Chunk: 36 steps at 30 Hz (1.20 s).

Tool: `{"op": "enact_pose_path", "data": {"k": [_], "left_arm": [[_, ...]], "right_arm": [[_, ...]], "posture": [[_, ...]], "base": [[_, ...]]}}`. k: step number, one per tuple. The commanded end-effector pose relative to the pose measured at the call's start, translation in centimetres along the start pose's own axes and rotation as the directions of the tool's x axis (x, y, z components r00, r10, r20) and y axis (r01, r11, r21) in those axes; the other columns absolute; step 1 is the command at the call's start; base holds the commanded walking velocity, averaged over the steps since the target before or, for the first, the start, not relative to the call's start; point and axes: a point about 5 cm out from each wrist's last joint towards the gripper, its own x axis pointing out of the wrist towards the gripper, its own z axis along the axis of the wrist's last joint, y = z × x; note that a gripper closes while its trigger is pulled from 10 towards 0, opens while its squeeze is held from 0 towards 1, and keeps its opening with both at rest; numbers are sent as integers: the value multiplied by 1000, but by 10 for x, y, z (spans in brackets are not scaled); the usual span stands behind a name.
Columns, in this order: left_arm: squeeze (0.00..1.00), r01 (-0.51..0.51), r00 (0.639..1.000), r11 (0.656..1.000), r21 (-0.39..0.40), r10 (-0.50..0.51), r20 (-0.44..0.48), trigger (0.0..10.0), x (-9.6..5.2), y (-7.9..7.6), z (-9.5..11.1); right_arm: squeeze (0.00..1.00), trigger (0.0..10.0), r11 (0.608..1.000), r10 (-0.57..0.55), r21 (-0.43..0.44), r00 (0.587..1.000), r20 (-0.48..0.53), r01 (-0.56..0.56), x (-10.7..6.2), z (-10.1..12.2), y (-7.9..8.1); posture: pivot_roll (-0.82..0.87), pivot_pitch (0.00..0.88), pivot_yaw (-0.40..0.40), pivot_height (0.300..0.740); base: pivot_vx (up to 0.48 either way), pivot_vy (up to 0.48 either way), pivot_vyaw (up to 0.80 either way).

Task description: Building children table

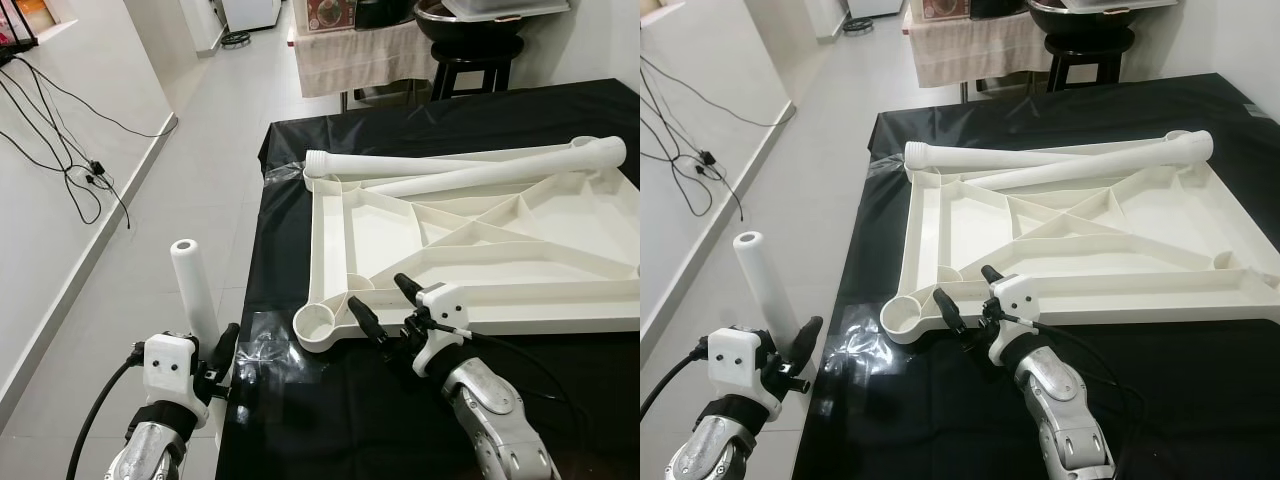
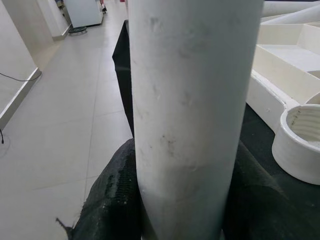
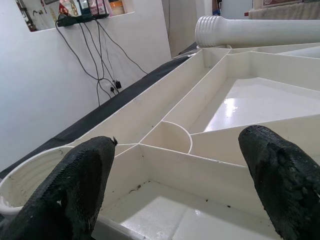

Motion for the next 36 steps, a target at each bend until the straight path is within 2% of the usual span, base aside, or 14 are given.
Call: {"op": "enact_pose_path", "data": {"k": [1,25,27,29,30,32,33,35,36], "left_arm": [[0,-16,1000,1000,-5,16,9,10000,-2,4,4],[0,-30,1000,1000,1,30,-5,10000,-4,7,2],[0,-80,997,996,31,80,-9,10000,-6,16,5],[0,-80,997,996,31,80,-9,10000,-6,16,5],[0,-116,993,992,51,116,-5,10000,-6,23,8],[0,-116,993,992,51,116,-5,10000,-6,23,8],[0,-162,987,982,94,162,10,10000,-6,34,14],[0,-271,962,942,196,258,87,10000,-4,66,38],[0,-271,962,942,196,258,87,10000,-4,66,38]], "right_arm": [[0,10000,1000,8,25,1000,2,-8,1,0,2],[0,10000,999,14,39,1000,-7,-14,0,-3,3],[0,10000,997,20,79,1000,-14,-19,-1,-5,2],[0,10000,997,20,79,1000,-14,-19,-1,-5,2],[0,10000,994,25,108,1000,-17,-23,-1,-7,2],[0,10000,994,25,108,1000,-17,-23,-1,-7,2],[0,10000,990,38,139,999,-18,-36,-1,-7,2],[0,10000,978,78,195,997,-20,-72,1,-6,0],[0,10000,978,78,195,997,-20,-72,1,-6,0]], "posture": [[-134,141,108,740],[-140,117,121,740],[-142,107,124,740],[-142,107,124,740],[-137,97,122,740],[-137,97,122,740],[-125,88,119,740],[-107,76,121,740],[-107,76,121,740]], "base": [[0,0,0],[0,0,0],[0,0,0],[0,0,0],[0,0,0],[0,0,0],[0,0,0],[0,0,0],[0,0,0]]}}
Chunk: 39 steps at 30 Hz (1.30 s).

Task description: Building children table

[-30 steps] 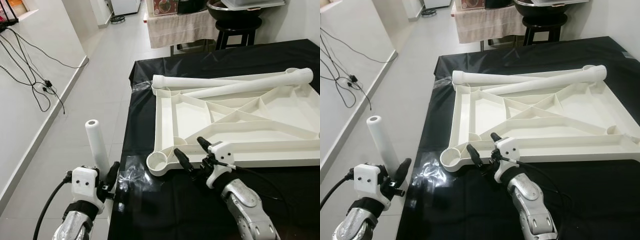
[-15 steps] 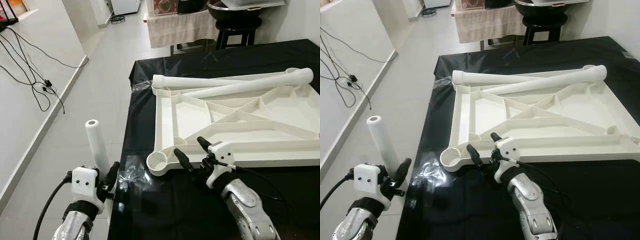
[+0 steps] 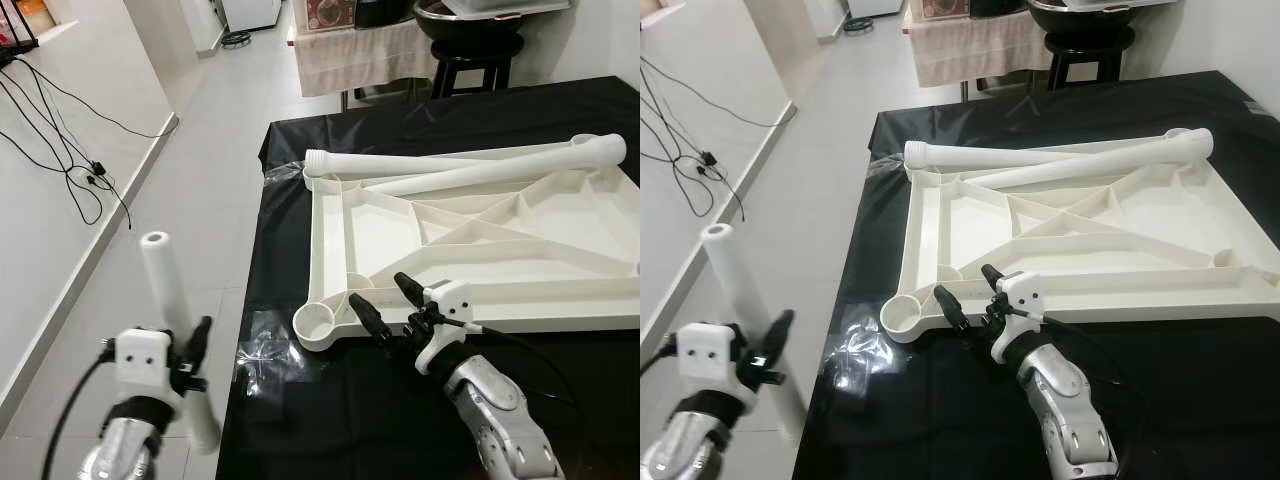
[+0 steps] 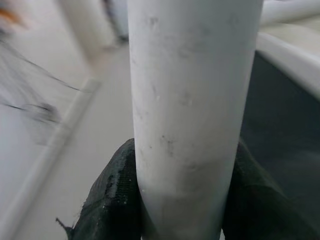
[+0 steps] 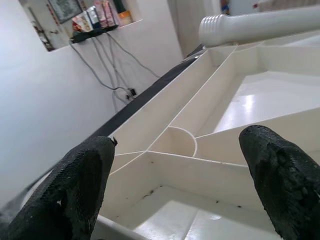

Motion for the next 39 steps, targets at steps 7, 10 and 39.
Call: {"op": "enact_pose_path", "data": {"k": [7,10,39], "left_arm": [[0,-141,971,976,168,103,216,10000,22,43,59],[0,18,894,997,80,-52,444,10000,51,34,130],[0,966,238,257,3,-898,370,10000,55,-64,189]], "right_arm": [[0,10000,988,150,35,989,6,-151,11,10,6],[0,10000,899,431,-90,902,3,-429,27,35,31],[0,10000,612,708,-309,678,-197,-728,69,47,83]], "posture": [[-99,53,129,740],[-103,30,127,740],[-100,0,148,740]], "base": [[0,0,0],[0,0,0],[0,0,0]]}}
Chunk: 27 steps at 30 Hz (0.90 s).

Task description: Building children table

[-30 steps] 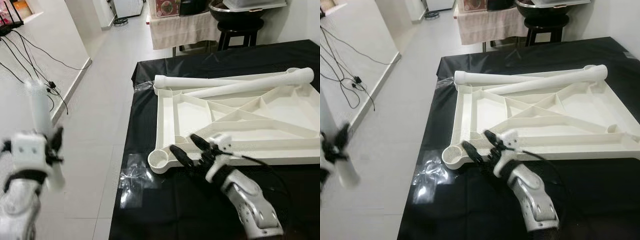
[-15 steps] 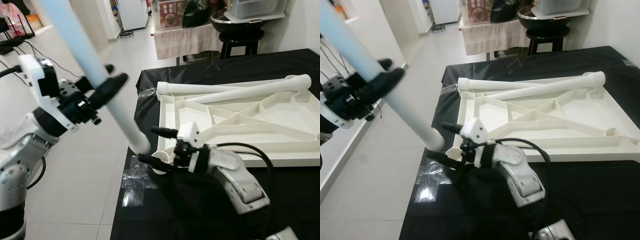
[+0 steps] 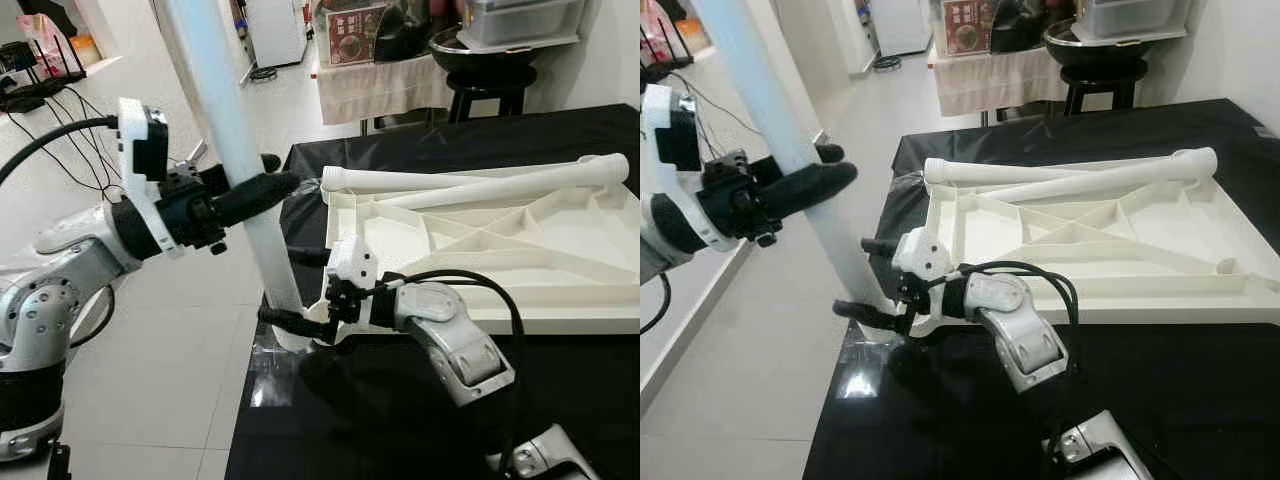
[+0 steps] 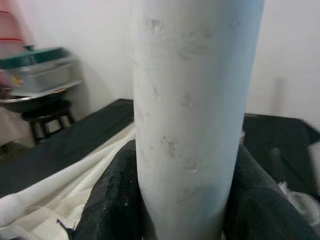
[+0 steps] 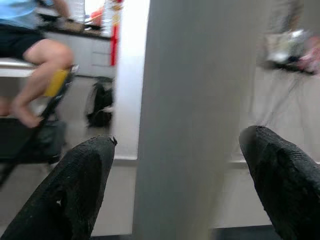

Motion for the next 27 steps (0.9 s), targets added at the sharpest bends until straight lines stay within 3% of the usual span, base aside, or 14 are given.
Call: {"op": "enact_pose_path", "data": {"k": [1,3,5,6,9,10,13,14,27], "left_arm": [[0,73,997,997,12,-73,24,10000,5,-8,4],[0,222,974,975,24,-223,45,10000,13,-24,7],[0,222,974,975,24,-223,45,10000,13,-24,7],[0,277,960,961,22,-278,40,10000,14,-30,7],[0,313,949,950,19,-314,36,10000,14,-33,8],[0,342,939,940,16,-342,25,10000,15,-35,7],[0,356,934,935,13,-356,17,10000,16,-36,6],[0,367,930,930,18,-367,6,10000,16,-36,4],[0,394,918,917,58,-396,26,10000,16,-37,7]], "right_arm": [[0,10000,999,52,6,999,-13,-52,8,-1,9],[0,10000,995,102,24,994,-33,-101,18,-4,12],[0,10000,995,102,24,994,-33,-101,18,-4,12],[0,10000,994,110,21,994,-30,-109,22,-4,11],[0,10000,993,117,19,993,-30,-116,25,-4,10],[0,4000,992,128,17,991,-29,-127,29,-4,10],[0,4000,991,137,16,990,-28,-136,32,-5,9],[0,0,990,143,18,989,-28,-142,33,-5,9],[0,0,988,144,62,989,-30,-142,33,-7,8]], "posture": [[-100,0,148,740],[-94,0,142,740],[-94,0,142,740],[-93,0,140,740],[-90,0,135,740],[-89,0,132,740],[-87,0,129,740],[-86,0,126,740],[-90,0,115,740]], "base": [[0,0,0],[0,0,0],[0,0,0],[0,0,0],[0,0,0],[0,0,0],[0,0,0],[0,0,0],[0,0,0]]}}
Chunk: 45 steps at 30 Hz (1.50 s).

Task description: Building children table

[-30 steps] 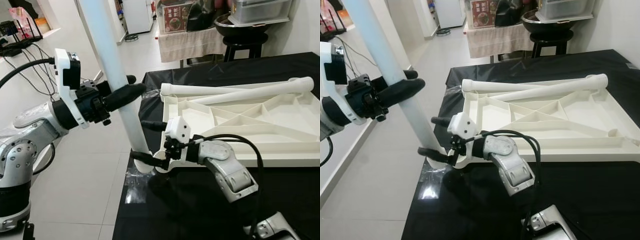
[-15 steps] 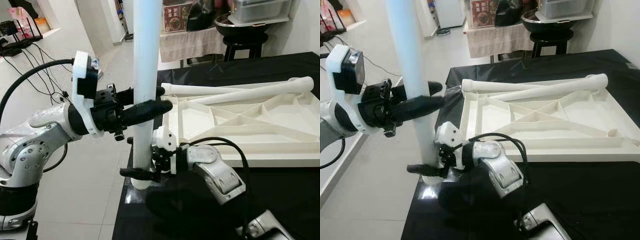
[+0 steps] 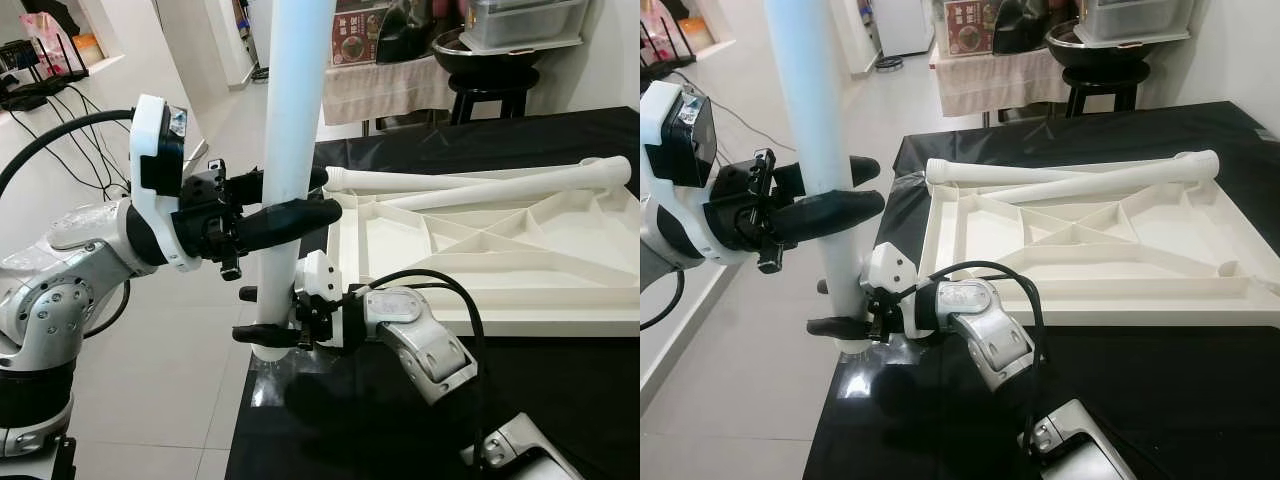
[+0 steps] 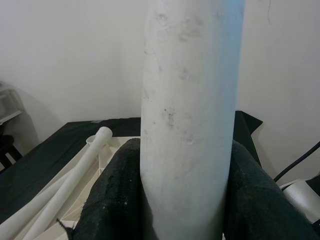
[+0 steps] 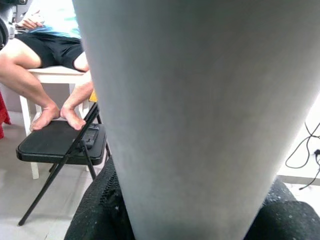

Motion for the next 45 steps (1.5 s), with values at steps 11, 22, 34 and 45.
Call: {"op": "enact_pose_path", "data": {"k": [11,22,34,45], "left_arm": [[1000,20,995,997,-73,-13,95,10000,9,-2,-2],[1000,-844,531,534,-54,845,57,10000,-105,17,-30],[0,-838,539,542,-66,802,-257,10000,-71,-67,-105],[0,-698,639,716,18,634,-437,10000,-47,-119,-136]], "right_arm": [[0,0,996,-92,6,995,45,92,10,7,-11],[0,0,900,-434,51,901,-17,434,-18,4,-57],[0,0,974,-218,66,975,41,215,-29,11,-46],[0,10000,994,-110,6,988,-109,112,-39,3,-50]], "posture": [[-85,0,113,740],[-26,102,92,740],[6,168,71,740],[0,226,75,740]], "base": [[0,0,0],[0,0,0],[0,0,0],[0,0,0]]}}
